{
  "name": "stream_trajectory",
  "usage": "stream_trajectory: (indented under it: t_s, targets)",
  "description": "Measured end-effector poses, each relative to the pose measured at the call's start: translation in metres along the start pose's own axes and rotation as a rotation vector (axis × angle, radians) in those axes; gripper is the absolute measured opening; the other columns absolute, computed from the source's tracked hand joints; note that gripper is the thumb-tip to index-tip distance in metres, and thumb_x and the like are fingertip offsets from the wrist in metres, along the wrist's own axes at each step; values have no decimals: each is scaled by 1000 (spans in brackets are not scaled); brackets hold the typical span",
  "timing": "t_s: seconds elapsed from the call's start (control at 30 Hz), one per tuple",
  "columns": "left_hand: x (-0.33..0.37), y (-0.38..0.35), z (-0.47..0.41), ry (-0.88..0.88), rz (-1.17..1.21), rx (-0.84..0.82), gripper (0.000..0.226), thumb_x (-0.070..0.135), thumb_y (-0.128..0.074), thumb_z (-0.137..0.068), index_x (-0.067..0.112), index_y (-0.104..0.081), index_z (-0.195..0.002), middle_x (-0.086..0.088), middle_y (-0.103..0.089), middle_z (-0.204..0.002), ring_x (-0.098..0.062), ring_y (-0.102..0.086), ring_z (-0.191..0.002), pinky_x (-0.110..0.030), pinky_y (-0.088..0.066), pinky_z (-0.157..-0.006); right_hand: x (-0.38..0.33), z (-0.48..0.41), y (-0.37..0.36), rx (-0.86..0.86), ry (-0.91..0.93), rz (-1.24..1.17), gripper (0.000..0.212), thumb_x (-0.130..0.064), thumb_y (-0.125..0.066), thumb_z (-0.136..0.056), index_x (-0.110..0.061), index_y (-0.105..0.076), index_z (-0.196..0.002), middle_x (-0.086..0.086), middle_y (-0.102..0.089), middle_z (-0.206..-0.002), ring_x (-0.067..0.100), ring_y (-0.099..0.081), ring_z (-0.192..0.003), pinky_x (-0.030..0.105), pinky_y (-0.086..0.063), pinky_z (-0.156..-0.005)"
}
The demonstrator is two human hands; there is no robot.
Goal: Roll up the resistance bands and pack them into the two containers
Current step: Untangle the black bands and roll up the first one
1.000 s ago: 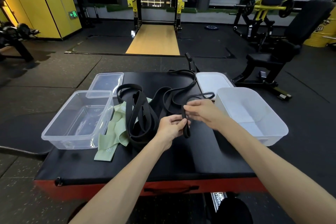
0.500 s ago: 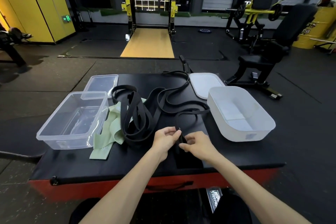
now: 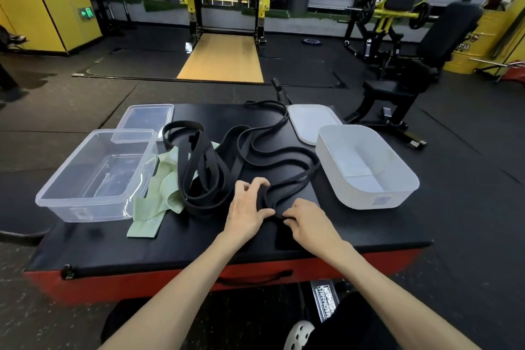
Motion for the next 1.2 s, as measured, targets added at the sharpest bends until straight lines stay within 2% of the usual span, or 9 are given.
stream_trajectory:
  t_s: [0.1, 0.2, 0.37, 0.47, 0.57, 0.73, 0.9, 1.03, 1.2]
  targets:
    - [13, -6, -2, -260, -149, -29, 29, 16, -74, -79, 24, -62, -104, 6, -39, -114, -12, -51, -91, -26, -45, -82, 0, 2, 1, 23, 20, -20, 25, -21, -55, -94, -17, -70, -113, 4, -58, -105, 21, -53, -103, 23, -33, -74]
    - [14, -23, -1, -399, -251, -206, 16, 18, -61, -91, 23, -70, -102, 10, -50, -120, -10, -46, -102, -33, -46, -88, 3, 4, 0, 64, 26, -37, 22, -20, -58, -92, -17, -71, -110, 2, -56, -105, 21, -51, -101, 22, -32, -75]
    - [6, -24, -1, -449, -250, -208, 14, 24, -58, -93, 22, -68, -103, 8, -49, -118, -10, -47, -99, -34, -47, -84, 7, 5, 0, 115, 14, -73, 18, -15, -66, -87, -16, -75, -103, 2, -61, -92, 25, -56, -88, 30, -43, -72]
    - [-2, -20, 0, -412, -161, -187, 17, 29, -59, -93, 23, -67, -106, 8, -52, -114, -10, -48, -100, -27, -43, -88, 8, 1, 0, 123, 22, -61, 16, -13, -70, -84, -16, -76, -98, 1, -62, -85, 24, -59, -78, 27, -42, -66]
    - [-8, -14, -8, -333, -38, -113, 23, 30, -58, -93, 21, -64, -114, 7, -59, -108, -9, -51, -96, -29, -43, -91, 4, 0, 0, 154, 72, -38, 13, -8, -75, -75, -15, -77, -86, -1, -59, -76, 24, -61, -67, 26, -44, -58]
    - [-2, -19, -18, -388, -68, -137, 34, 29, -61, -91, 27, -58, -126, 11, -52, -121, -9, -49, -105, -26, -41, -96, 0, -5, 2, 140, 119, -32, 13, -10, -74, -75, -18, -77, -85, -4, -60, -77, 22, -60, -64, 24, -44, -55]
    - [-1, -18, -19, -467, -69, -206, 13, 30, -66, -87, 19, -72, -90, 12, -50, -104, -1, -50, -79, -22, -45, -79, 5, -19, 3, 54, 131, -54, 17, -12, -71, -80, -22, -77, -93, -5, -64, -86, 21, -61, -71, 24, -39, -63]
    - [-12, -15, -13, -479, -57, -235, 11, 22, -69, -85, 18, -73, -95, 9, -51, -101, -4, -54, -80, -18, -45, -80, 12, -18, 6, 22, 135, -85, 20, -12, -73, -77, -21, -75, -95, -7, -66, -87, 16, -62, -75, 23, -43, -67]
    - [-8, -12, -15, -424, -68, -216, 11, 17, -71, -84, 17, -74, -94, 8, -51, -98, -2, -51, -76, -16, -44, -78, 18, -18, 6, -33, 94, -186, 18, -9, -73, -78, -21, -72, -91, -12, -61, -86, 2, -51, -68, 22, -45, -69]
Point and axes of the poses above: each hand's wrist, its own z-axis away from the middle knuckle, its own y-axis out of the back of the hand, x = y × z, the point moved 8 cm from there along -z, towards the middle knuckle
